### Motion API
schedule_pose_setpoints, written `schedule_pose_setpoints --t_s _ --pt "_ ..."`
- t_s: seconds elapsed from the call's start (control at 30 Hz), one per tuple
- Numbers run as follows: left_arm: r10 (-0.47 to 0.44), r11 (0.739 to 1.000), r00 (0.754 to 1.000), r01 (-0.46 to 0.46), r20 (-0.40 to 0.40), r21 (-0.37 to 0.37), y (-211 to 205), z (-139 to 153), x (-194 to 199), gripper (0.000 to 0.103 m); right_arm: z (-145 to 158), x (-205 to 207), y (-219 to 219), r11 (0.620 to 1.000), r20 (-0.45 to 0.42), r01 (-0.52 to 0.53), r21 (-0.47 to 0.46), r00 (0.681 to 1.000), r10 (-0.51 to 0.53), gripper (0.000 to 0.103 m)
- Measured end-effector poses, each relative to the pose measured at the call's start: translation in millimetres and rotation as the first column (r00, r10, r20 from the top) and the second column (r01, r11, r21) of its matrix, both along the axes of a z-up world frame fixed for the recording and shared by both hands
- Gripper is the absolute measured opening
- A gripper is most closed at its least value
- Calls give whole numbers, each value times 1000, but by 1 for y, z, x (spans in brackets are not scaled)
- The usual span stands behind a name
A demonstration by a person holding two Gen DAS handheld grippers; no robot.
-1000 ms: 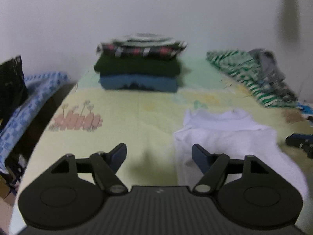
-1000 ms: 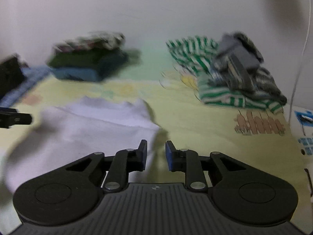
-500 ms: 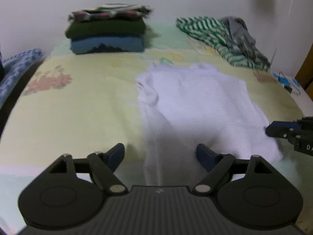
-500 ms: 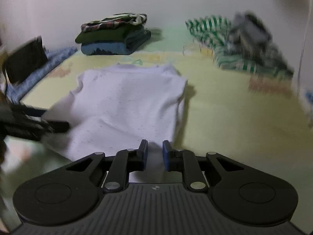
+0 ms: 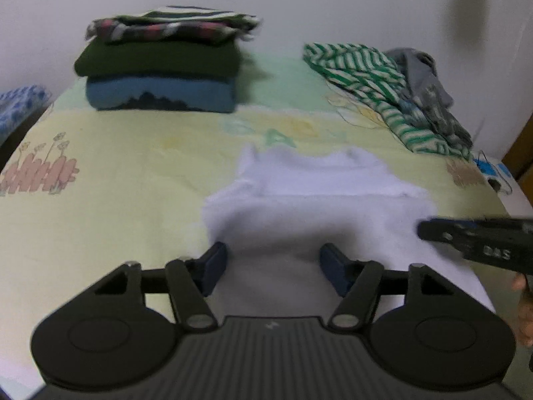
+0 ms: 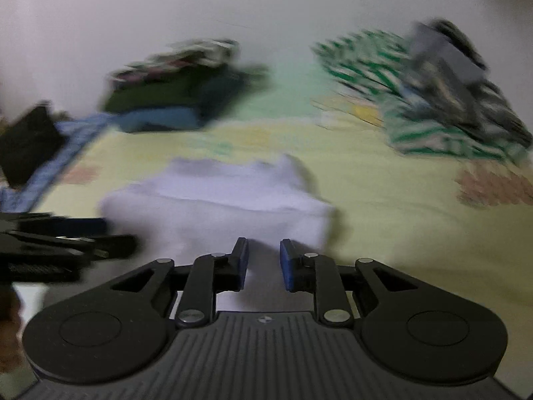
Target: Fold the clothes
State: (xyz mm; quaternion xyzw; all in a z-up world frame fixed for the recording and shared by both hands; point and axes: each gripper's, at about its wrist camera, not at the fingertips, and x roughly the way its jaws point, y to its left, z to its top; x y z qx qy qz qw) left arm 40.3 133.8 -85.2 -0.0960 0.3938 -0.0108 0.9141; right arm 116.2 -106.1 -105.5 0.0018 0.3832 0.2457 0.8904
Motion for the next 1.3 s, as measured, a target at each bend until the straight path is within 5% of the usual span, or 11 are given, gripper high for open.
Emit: schedule_pose_setpoints --t_s 0.1,0.2,0.3,0.5,0.6,0.67,0.73,1.3 --pt "-40 999 999 39 35 28 2 15 0 70 12 -2 -12 999 -2 -3 40 1000 3 23" --pt "-45 998 998 43 46 37 0 20 13 82 21 -1 -11 994 21 -57 92 998 56 26" --pt "-49 998 998 48 29 40 5 18 21 78 12 13 -3 993 -24 -70 98 997 73 26" --pt "-63 997 998 63 -1 50 20 15 34 80 3 28 -10 994 -44 -78 75 996 81 4" --pt "-70 996 997 71 -17 55 27 14 40 80 13 29 -20 994 -24 -80 73 996 82 19" --pt "-75 995 997 76 -27 58 32 13 44 81 17 33 -26 994 -24 -79 72 996 81 38" --pt "-92 995 995 94 -47 37 36 10 51 81 15 41 -30 994 -50 -75 79 996 79 43" --pt "-185 977 973 167 -138 -131 30 -10 118 83 -8 115 7 961 -217 -114 253 961 171 38"
